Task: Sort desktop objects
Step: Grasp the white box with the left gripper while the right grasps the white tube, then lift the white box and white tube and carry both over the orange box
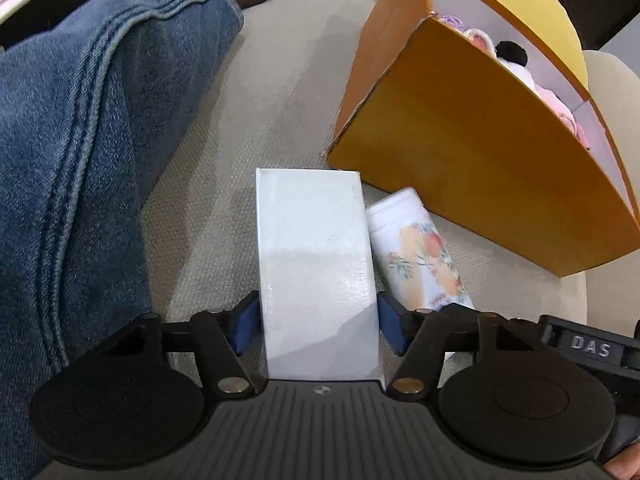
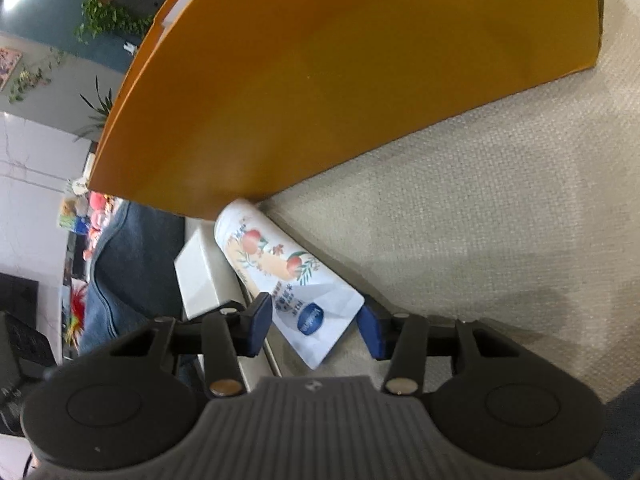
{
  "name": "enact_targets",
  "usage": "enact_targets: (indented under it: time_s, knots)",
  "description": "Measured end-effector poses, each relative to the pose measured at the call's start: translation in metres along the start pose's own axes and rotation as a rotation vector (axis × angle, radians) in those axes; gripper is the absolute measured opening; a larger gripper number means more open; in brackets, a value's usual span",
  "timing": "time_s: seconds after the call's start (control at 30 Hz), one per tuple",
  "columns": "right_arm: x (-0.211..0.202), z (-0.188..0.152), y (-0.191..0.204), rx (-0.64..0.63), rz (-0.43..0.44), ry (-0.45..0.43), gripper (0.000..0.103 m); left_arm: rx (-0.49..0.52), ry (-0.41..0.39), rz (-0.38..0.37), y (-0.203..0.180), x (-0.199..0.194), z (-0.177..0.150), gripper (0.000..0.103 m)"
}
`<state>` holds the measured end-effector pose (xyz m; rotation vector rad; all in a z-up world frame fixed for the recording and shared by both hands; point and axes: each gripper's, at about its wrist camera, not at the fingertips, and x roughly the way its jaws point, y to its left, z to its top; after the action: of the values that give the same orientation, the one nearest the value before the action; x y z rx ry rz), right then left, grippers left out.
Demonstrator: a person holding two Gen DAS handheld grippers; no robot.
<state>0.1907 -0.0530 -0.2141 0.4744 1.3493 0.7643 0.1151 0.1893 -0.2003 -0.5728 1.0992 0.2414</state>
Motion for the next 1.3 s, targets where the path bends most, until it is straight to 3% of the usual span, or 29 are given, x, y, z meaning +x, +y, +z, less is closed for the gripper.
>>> enact_targets:
  time_s: [0.17,0.27,0.47,0.6,0.87,0.93,1.03,1.2,1.3]
  knots:
    - [-0.007,-0.001,-0.008,0.041,0.053,-0.021,0.016,0.034,-0.029,0.005,-0.004,-0.013,-0.006,0.07]
    - [-0.018,-0.004,-0.008,0.007,0.06,-0.056,0.011,0.081,-0.047,0.023,-0.011,-0.024,-0.011,0.07]
    - [-0.056,-0.013,0.026,-0.119,0.034,-0.2,0.003,0.247,-0.114,0.152,-0.033,-0.044,-0.015,0.07]
    - [-0.09,-0.018,0.042,-0.22,-0.068,-0.284,0.002,0.275,-0.128,0.117,-0.04,-0.051,-0.009,0.07]
    - [-0.135,-0.017,0.029,-0.308,-0.213,-0.306,0.002,0.41,-0.125,0.014,-0.066,-0.079,-0.02,0.07]
    - [-0.13,-0.014,0.03,-0.331,-0.241,-0.296,0.003,0.469,-0.122,-0.008,-0.075,-0.081,-0.015,0.07]
    - [-0.124,-0.016,0.031,-0.355,-0.209,-0.3,0.006,0.559,-0.123,-0.024,-0.09,-0.09,-0.003,0.07]
    - [-0.112,-0.016,0.037,-0.393,-0.235,-0.294,0.012,0.789,-0.152,0.001,-0.124,-0.105,0.02,0.07]
    - [-0.115,-0.017,0.036,-0.403,-0.239,-0.307,0.009,0.931,-0.162,0.019,-0.147,-0.114,0.033,0.07]
